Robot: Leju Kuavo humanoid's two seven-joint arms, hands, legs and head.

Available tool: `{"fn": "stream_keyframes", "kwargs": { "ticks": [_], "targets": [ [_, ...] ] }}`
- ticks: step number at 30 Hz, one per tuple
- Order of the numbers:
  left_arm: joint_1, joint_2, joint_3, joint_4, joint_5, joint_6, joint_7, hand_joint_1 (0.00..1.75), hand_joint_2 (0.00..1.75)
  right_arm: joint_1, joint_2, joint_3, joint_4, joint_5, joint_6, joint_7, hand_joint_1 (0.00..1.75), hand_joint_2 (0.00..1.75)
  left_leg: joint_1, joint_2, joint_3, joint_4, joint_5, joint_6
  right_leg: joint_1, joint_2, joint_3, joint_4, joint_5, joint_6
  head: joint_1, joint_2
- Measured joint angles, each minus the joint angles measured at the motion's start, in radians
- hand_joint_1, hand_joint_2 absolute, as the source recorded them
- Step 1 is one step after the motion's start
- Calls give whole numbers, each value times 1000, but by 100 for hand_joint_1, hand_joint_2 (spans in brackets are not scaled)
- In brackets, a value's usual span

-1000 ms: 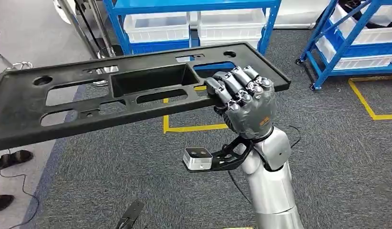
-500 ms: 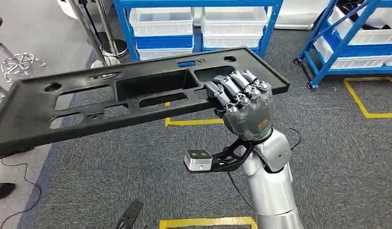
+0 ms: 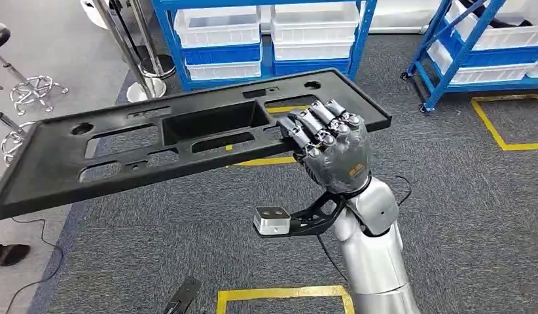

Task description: Take the parts from the cabinet and place them on the table.

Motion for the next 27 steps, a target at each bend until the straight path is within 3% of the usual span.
{"fn": "stream_keyframes", "kwargs": {
  "ticks": [1,2,3,5,7,8,9,11,12,13,15,17,18,19,22,23,24,25,27],
  "targets": [
    [-1,0,0,0,0,2,0,0,175,0,-2,0,1,-3,0,0,175,175,0,0,60,-93,34,5,0,1,-2,1,2,2,0,0],
    [-2,0,-1,0,1,3,-2,0,175,0,-3,1,2,-5,0,0,175,175,-2,-2,109,-173,44,12,0,0,-2,1,4,5,0,0],
    [-3,1,-1,0,1,3,-2,0,175,-1,-5,1,2,-5,0,0,175,175,-9,-3,134,-205,29,16,3,0,-5,1,8,12,0,0],
    [-2,1,-2,0,2,5,-3,0,175,-1,-6,4,5,-11,0,0,175,175,-14,-3,128,-213,34,21,1,0,-6,-2,15,23,0,0],
    [-2,1,-5,0,2,5,-3,0,175,-1,-8,4,7,-21,0,0,175,175,-13,-3,127,-224,45,35,1,0,-5,-8,22,34,0,0],
    [-2,-2,-7,0,2,6,-3,0,175,-1,-11,4,8,-25,0,0,175,175,-2,0,133,-238,56,44,1,0,-11,5,9,37,1,0],
    [-3,-3,-8,0,2,6,-3,0,175,-3,-12,4,8,-27,0,0,175,175,-6,0,133,-246,62,48,5,2,-26,36,-18,42,1,0],
    [-4,-5,-10,0,2,6,-4,0,175,-3,-17,5,13,-42,0,0,175,175,-9,7,123,-244,68,56,3,4,-97,196,-105,47,1,0],
    [-2,-5,-11,0,2,6,-4,0,175,0,-21,5,16,-52,0,0,175,175,-10,9,119,-241,68,57,2,4,-131,271,-131,48,0,0],
    [-1,-5,-13,0,2,6,-4,0,175,2,-24,5,19,-59,0,0,175,175,-10,12,115,-238,68,57,1,4,-147,307,-134,49,1,0],
    [0,-6,-15,0,0,6,-4,0,175,2,-30,8,26,-66,0,0,175,175,-8,21,111,-230,66,55,-5,0,-117,250,-82,53,1,0],
    [-1,-7,-16,0,0,6,-4,0,175,0,-31,9,28,-68,0,0,175,175,-6,34,111,-217,58,48,-9,-26,-23,70,5,55,1,0],
    [-1,-6,-17,0,0,6,-4,0,175,-2,-31,10,30,-72,0,0,175,175,-11,39,106,-209,52,40,-2,-65,-3,29,-6,54,1,0],
    [-2,-6,-17,0,0,7,-4,0,175,-5,-31,13,31,-75,0,0,175,175,-16,43,98,-194,46,34,3,-66,-3,10,-8,42,0,0],
    [-2,-6,-18,0,0,10,-3,0,175,-6,-32,16,37,-81,0,0,175,175,-17,75,96,-197,48,26,6,-35,-16,17,-1,21,1,0],
    [-3,-6,-19,0,1,10,-3,0,175,-6,-32,16,38,-82,0,0,175,175,-14,66,90,-189,36,19,1,-27,-15,12,4,13,0,0],
    [-4,-6,-19,0,1,11,-3,0,175,-8,-32,18,38,-84,0,0,175,175,-9,34,83,-161,10,14,1,-19,-16,12,7,9,0,0],
    [-4,-6,-20,0,2,11,-3,0,175,-9,-31,20,39,-85,0,0,175,175,-8,17,60,-104,-28,11,0,-12,-18,12,9,4,-1,0],
    [-2,-4,-21,0,3,12,-2,0,175,-9,-31,23,39,-91,0,0,175,175,-7,5,-8,50,-97,7,3,7,-22,13,12,0,0,0]
  ]
}}
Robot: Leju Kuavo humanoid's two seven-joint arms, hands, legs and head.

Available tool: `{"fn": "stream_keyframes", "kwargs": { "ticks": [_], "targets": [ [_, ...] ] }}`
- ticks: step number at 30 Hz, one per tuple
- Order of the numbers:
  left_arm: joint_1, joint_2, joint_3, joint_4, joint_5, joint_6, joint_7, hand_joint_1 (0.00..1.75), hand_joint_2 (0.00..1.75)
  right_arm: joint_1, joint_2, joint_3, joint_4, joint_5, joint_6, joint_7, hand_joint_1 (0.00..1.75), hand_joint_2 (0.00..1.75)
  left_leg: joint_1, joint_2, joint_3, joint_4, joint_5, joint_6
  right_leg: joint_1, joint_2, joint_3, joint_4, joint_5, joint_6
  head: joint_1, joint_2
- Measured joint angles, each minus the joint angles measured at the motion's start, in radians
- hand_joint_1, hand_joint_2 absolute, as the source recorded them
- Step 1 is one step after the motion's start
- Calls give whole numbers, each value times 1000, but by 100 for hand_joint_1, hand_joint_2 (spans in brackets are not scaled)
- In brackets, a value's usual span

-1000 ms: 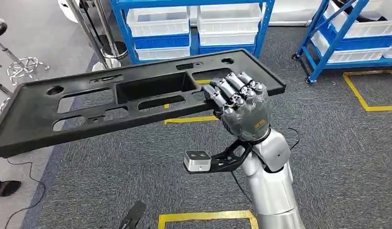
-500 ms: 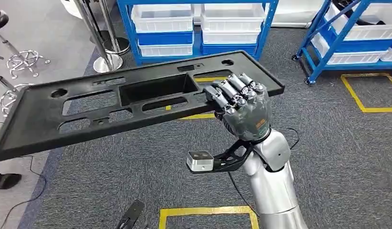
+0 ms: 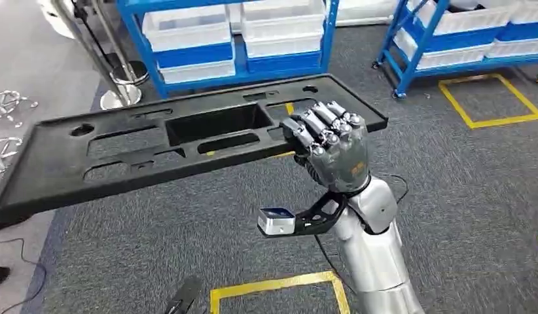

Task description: Take the parts from the cabinet and place them on the table.

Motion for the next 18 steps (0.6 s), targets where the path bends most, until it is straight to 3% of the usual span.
{"fn": "stream_keyframes", "kwargs": {
  "ticks": [1,2,3,5,6,7,10,11,12,13,15,16,17,18],
  "targets": [
    [1,0,0,0,0,0,0,0,175,0,0,0,2,-5,0,0,175,175,0,-2,-25,53,-11,0,2,10,-2,1,1,-1,0,0],
    [2,0,0,0,0,1,0,0,175,1,0,0,3,-6,0,0,175,175,0,-3,-27,55,5,3,3,21,-3,2,3,-2,0,0],
    [1,1,0,0,0,2,1,0,175,0,0,0,4,-7,0,0,175,175,0,-5,-5,11,39,8,4,33,-4,3,4,-1,0,0],
    [-1,5,-1,0,2,3,1,0,175,0,0,0,4,-9,0,0,175,175,-2,-29,78,-155,126,23,4,56,-1,3,6,1,0,0],
    [-3,7,-1,0,2,4,1,0,175,0,0,1,4,-11,0,0,175,175,-3,-71,106,-222,138,30,0,62,-1,2,8,4,0,0],
    [-3,11,-1,0,2,4,1,0,175,-2,0,2,4,-14,0,0,175,175,-2,-86,115,-238,135,32,3,73,-7,4,12,11,0,0],
    [-6,12,-3,0,2,5,3,0,175,-1,0,3,4,-19,0,0,175,175,-10,-64,118,-247,136,35,-7,99,-16,-5,26,32,0,0],
    [-7,12,-4,0,2,5,3,0,175,-1,0,3,4,-20,0,0,175,175,-1,-51,123,-271,151,40,-2,108,-16,-6,28,40,0,0],
    [-9,12,-5,0,2,5,3,0,175,0,-1,3,4,-21,0,0,175,175,-1,-36,130,-281,159,42,0,70,-24,9,12,38,0,0],
    [-11,12,-5,0,3,6,2,0,175,-3,-1,3,4,-21,0,0,175,175,-2,-30,131,-289,165,48,3,33,-42,50,-24,41,3,0],
    [-9,13,-5,0,2,6,2,0,175,-1,-2,3,4,-23,0,0,175,175,-5,-5,123,-286,166,52,-2,10,-106,197,-102,47,2,0],
    [-7,14,-5,0,2,6,3,0,175,4,-2,3,4,-25,0,0,175,175,-5,7,120,-285,166,51,-5,6,-131,253,-120,51,2,0],
    [-5,15,-5,0,1,6,4,0,175,6,-3,3,4,-26,0,0,175,175,-5,20,118,-284,166,51,-9,4,-135,268,-117,54,2,0],
    [-5,15,-5,0,1,6,5,0,175,7,-4,3,4,-26,0,0,175,175,-4,32,116,-282,166,51,-12,0,-121,243,-95,57,2,0]
  ]
}}
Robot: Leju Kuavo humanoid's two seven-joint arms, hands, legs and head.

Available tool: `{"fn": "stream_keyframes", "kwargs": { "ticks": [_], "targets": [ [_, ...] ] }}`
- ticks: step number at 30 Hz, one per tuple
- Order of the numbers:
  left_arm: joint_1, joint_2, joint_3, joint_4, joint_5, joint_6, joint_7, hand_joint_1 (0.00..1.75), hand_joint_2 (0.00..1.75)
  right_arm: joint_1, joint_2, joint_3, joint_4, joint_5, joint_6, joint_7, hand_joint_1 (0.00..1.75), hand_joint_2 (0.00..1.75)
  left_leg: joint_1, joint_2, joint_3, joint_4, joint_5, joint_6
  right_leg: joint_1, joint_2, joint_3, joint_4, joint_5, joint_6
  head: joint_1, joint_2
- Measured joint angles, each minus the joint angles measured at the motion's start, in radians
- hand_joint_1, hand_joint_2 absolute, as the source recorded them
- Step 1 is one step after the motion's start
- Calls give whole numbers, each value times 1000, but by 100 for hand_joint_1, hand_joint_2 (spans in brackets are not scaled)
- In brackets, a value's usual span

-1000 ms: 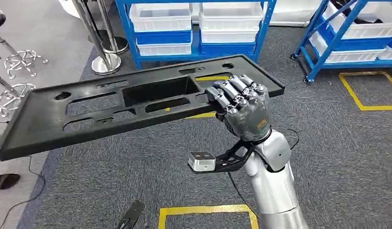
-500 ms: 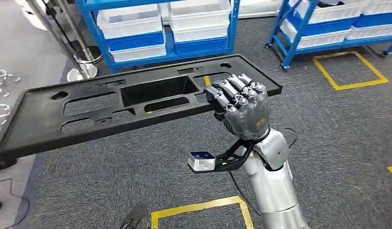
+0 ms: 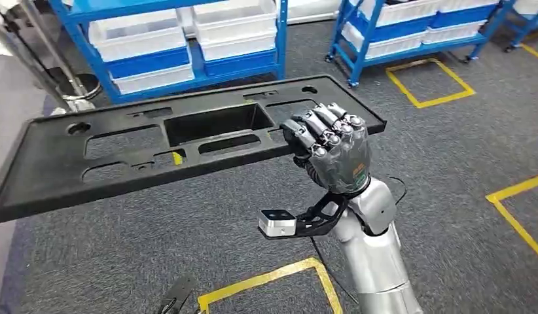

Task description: Take the parts from the cabinet and place them on the table.

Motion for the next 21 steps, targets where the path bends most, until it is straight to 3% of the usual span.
{"fn": "stream_keyframes", "kwargs": {
  "ticks": [2,3,4,5,8,9,10,11,13,14,15,17,18,19,21],
  "targets": [
    [-1,0,-3,0,0,0,1,0,175,0,-1,0,0,0,0,0,175,175,3,21,-3,11,-6,-8,-5,-24,90,-154,77,5,0,0],
    [-1,0,-5,0,0,0,1,0,175,-1,-1,0,-1,0,0,0,175,175,3,30,-5,21,-12,-14,-5,-59,133,-233,91,6,0,0],
    [-3,2,-5,0,0,0,1,0,175,-2,-1,0,-2,0,0,0,175,175,-7,36,-11,29,-18,-22,10,-80,136,-242,78,-4,0,0],
    [-4,2,-5,0,0,-1,1,0,175,-1,-1,0,-5,0,0,0,175,175,-6,43,-11,32,-20,-25,6,-60,132,-243,83,-14,-1,0],
    [-5,3,-6,0,0,-1,1,0,175,-2,-1,0,-6,0,0,0,175,175,-4,68,-7,34,-21,-36,6,-31,128,-246,90,-31,-1,0],
    [-6,2,-6,0,1,-2,1,0,175,-1,-1,0,-8,-1,0,0,175,175,3,44,-12,46,-37,-44,2,-24,129,-249,93,-36,0,0],
    [-7,2,-7,0,2,-4,0,0,175,-3,-1,0,-10,-1,0,0,175,175,6,6,-27,85,-71,-47,2,-16,127,-249,97,-42,-1,0],
    [-8,2,-7,0,2,-5,0,0,175,-3,0,1,-10,-1,0,0,175,175,7,-14,-56,152,-111,-49,2,-8,124,-249,99,-46,-1,0],
    [-4,2,-7,0,2,-7,1,0,175,-3,0,2,-11,-1,0,0,175,175,7,-32,-124,304,-174,-52,5,15,118,-249,103,-51,-1,0],
    [-1,2,-7,0,2,-7,1,0,175,-1,0,2,-11,-1,0,0,175,175,7,-35,-141,339,-175,-51,7,28,116,-249,104,-52,-1,0],
    [0,2,-7,0,2,-7,1,0,175,0,0,2,-11,-1,0,0,175,175,7,-35,-134,325,-155,-49,7,41,115,-247,106,-51,-1,0],
    [-1,2,-8,0,2,-7,1,0,175,0,0,2,-11,-1,0,0,175,175,7,-44,-67,192,-73,-40,7,68,115,-244,108,-48,-1,0],
    [-3,3,-8,0,2,-7,1,0,175,-1,0,2,-11,-1,0,0,175,175,9,-78,-24,103,-32,-35,6,78,115,-243,109,-47,-1,0],
    [-3,4,-8,0,2,-7,1,0,175,-1,0,2,-11,-2,0,0,175,175,10,-131,-5,58,-38,-30,9,87,111,-241,111,-41,0,0],
    [-2,3,-8,0,3,-7,1,0,175,-1,1,2,-11,-3,0,0,175,175,6,-119,1,41,-38,-30,1,106,99,-243,121,-26,0,0]
  ]
}}
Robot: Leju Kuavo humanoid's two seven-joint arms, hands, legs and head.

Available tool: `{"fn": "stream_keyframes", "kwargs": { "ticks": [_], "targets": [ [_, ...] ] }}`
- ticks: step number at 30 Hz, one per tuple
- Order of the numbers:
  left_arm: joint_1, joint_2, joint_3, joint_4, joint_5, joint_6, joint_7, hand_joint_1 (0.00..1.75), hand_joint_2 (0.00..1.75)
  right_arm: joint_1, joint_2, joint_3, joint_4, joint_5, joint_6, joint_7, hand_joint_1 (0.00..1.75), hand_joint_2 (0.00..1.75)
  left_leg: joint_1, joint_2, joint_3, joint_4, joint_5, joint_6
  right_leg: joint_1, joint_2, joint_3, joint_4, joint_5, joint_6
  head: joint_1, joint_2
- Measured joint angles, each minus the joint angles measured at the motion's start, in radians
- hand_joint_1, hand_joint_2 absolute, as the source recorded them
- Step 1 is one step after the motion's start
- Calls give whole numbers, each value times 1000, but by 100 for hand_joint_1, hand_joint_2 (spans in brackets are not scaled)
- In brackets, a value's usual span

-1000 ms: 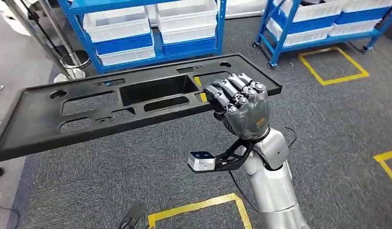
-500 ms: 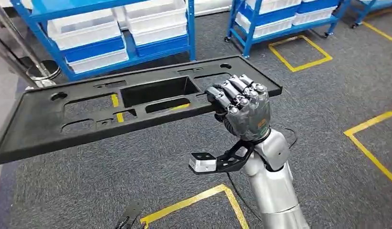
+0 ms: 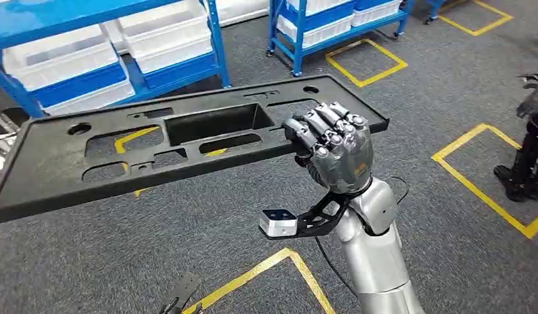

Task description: Take the parts from the cabinet and place them on the table.

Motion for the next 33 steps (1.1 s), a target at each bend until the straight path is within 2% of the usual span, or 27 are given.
{"fn": "stream_keyframes", "kwargs": {
  "ticks": [2,3,4,5,7,8,9,10,11,12,13,14,15,17,18,19,20,22,23,24,25,26,27,28,29,32,33],
  "targets": [
    [1,0,-1,0,0,0,0,0,175,1,0,0,0,-2,0,0,175,175,-3,18,1,-4,6,8,-4,22,-2,-11,10,16,0,0],
    [0,-3,-2,0,0,0,0,0,175,2,-1,0,-2,-6,0,0,175,175,13,34,6,-26,20,16,0,24,-6,-3,6,19,0,0],
    [-4,-3,-4,0,0,0,0,0,175,4,-3,0,-6,-11,0,0,175,175,7,47,8,-34,26,21,7,-27,-17,19,-17,19,1,0],
    [-5,-3,-5,0,0,0,1,0,175,4,-3,0,-6,-13,0,0,175,175,5,58,7,-36,29,25,9,-65,-44,78,-61,19,2,0],
    [0,-2,-6,0,1,0,3,0,175,7,-4,0,-7,-13,0,0,175,175,0,83,3,-34,29,26,8,-94,-104,220,-129,22,2,0],
    [3,-1,-6,0,1,0,3,0,175,10,-4,0,-7,-13,0,0,175,175,-1,98,1,-34,29,26,8,-100,-120,262,-139,23,3,0],
    [4,-1,-6,0,1,0,3,0,175,13,-5,0,-7,-13,0,0,175,175,-1,111,-1,-32,29,26,7,-105,-116,262,-128,24,2,0],
    [3,-1,-7,0,0,-2,4,0,175,14,-6,0,-7,-13,0,0,175,175,-1,123,-3,-29,27,26,6,-110,-90,218,-97,25,3,0],
    [1,-2,-8,0,-1,-3,4,0,175,14,-7,0,-8,-13,0,0,175,175,-1,133,-3,-26,25,24,5,-120,-45,140,-58,24,3,0],
    [0,-4,-8,0,-2,-3,4,0,175,14,-7,0,-9,-13,0,0,175,175,-1,142,-3,-20,21,21,5,-143,7,54,-23,21,3,0],
    [-1,-4,-9,0,-2,-5,4,0,175,12,-7,0,-10,-12,0,0,175,175,-4,150,-5,-16,17,15,12,-183,31,3,-36,16,3,0],
    [-4,-5,-10,0,-2,-6,4,0,175,12,-6,0,-10,-11,0,0,175,175,-11,156,-8,-8,12,10,22,-186,35,-9,-34,8,3,0],
    [-4,-5,-10,0,-3,-7,4,0,175,12,-6,0,-10,-10,0,0,175,175,-11,165,-7,-10,13,7,18,-173,31,-7,-32,3,2,0],
    [-4,-5,-11,0,-3,-8,5,0,175,12,-7,0,-10,-10,0,0,175,175,-11,187,-5,-11,12,0,22,-150,26,-7,-29,-7,3,0],
    [-6,-5,-13,0,-3,-8,5,0,175,12,-7,0,-10,-10,0,0,175,175,-9,184,-10,-6,2,-7,14,-141,30,-14,-23,-17,2,0],
    [-7,-5,-13,0,-3,-8,5,0,175,10,-7,0,-10,-10,0,0,175,175,-4,137,-15,17,-19,-14,12,-133,29,-15,-21,-20,2,0],
    [-8,-5,-14,0,-3,-8,5,0,175,10,-6,0,-10,-10,0,0,175,175,-2,111,-37,71,-55,-17,10,-125,28,-15,-20,-24,1,0],
    [-5,-5,-14,0,-3,-9,5,0,175,10,-5,0,-9,-10,0,0,175,175,0,90,-107,224,-125,-21,12,-105,26,-14,-18,-28,2,0],
    [-2,-5,-14,0,-3,-9,5,0,175,12,-5,0,-8,-10,0,0,175,175,0,87,-136,282,-136,-22,13,-92,25,-13,-18,-28,2,0],
    [-1,-5,-14,0,-3,-9,5,0,175,13,-5,0,-7,-9,0,0,175,175,0,85,-141,288,-124,-21,13,-81,26,-12,-18,-28,2,0],
    [-1,-5,-14,0,-3,-9,6,0,175,13,-5,0,-7,-8,0,0,175,175,0,83,-125,251,-90,-17,13,-69,26,-10,-18,-28,2,0],
    [-3,-5,-14,0,-3,-9,6,0,175,13,-5,0,-7,-8,0,0,175,175,0,80,-93,181,-45,-12,13,-57,26,-9,-18,-28,2,0],
    [-4,-5,-14,0,-3,-9,6,0,175,12,-5,0,-7,-8,0,0,175,175,0,62,-52,90,3,-6,13,-46,27,-7,-18,-28,2,0],
    [-4,-3,-14,0,-3,-9,6,0,175,12,-5,0,-7,-8,0,0,175,175,0,16,-24,18,18,1,9,-39,25,-6,-17,-26,2,0],
    [-4,-2,-14,0,-3,-9,5,0,175,12,-5,0,-7,-8,0,0,175,175,0,8,-12,1,13,4,13,-28,21,-5,-14,-20,2,0],
    [-5,-2,-14,0,-2,-9,4,0,175,12,-5,0,-7,-8,0,0,175,175,-7,27,-11,-6,17,9,4,-4,12,-13,-1,0,2,0],
    [-6,-6,-16,0,-3,-10,2,0,175,12,-5,0,-8,-8,0,0,175,175,3,36,-7,-23,27,17,11,-3,9,-15,-1,7,2,0]
  ]
}}
